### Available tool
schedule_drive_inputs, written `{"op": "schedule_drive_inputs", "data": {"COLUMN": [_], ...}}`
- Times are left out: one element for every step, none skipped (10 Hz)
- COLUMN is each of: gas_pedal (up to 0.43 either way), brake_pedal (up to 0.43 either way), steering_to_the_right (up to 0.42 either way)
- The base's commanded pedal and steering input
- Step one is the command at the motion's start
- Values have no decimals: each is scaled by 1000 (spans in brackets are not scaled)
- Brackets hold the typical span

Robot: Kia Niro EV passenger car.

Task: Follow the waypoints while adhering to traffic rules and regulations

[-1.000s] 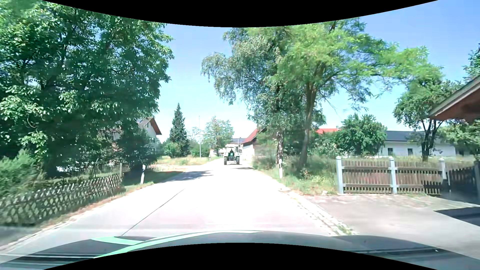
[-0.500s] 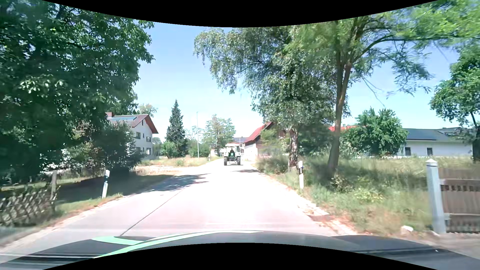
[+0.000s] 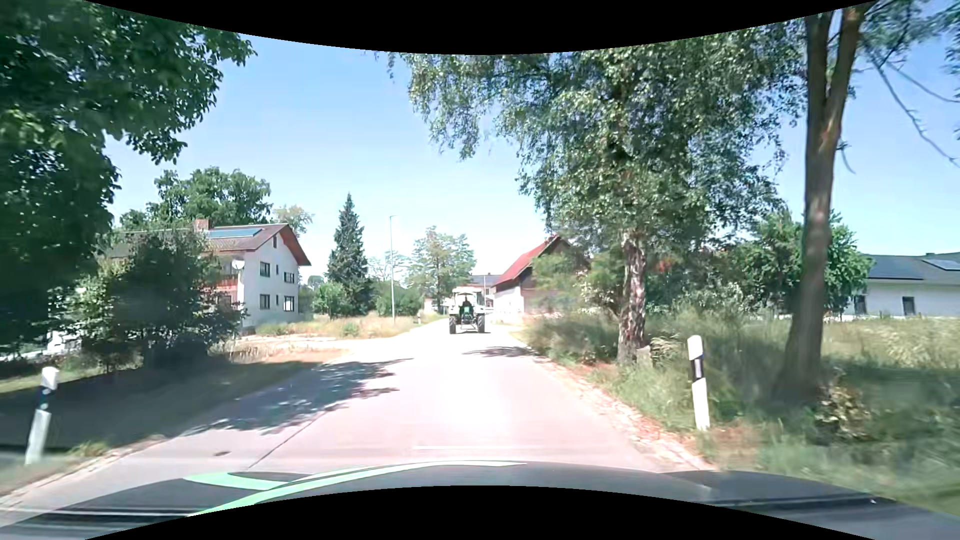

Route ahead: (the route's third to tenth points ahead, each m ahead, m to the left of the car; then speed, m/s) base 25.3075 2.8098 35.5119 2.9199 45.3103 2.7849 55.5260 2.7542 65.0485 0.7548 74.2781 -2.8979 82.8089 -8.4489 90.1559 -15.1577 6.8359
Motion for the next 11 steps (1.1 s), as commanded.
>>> {"op": "schedule_drive_inputs", "data": {"gas_pedal": [39, 39, 39, 39, 39, 39, 39, 39, 39, 39, 39], "brake_pedal": [0, 0, 0, 0, 0, 0, 0, 0, 0, 0, 0], "steering_to_the_right": [-19, -18, -16, -15, -12, -11, -11, -10, -9, -8, -8]}}
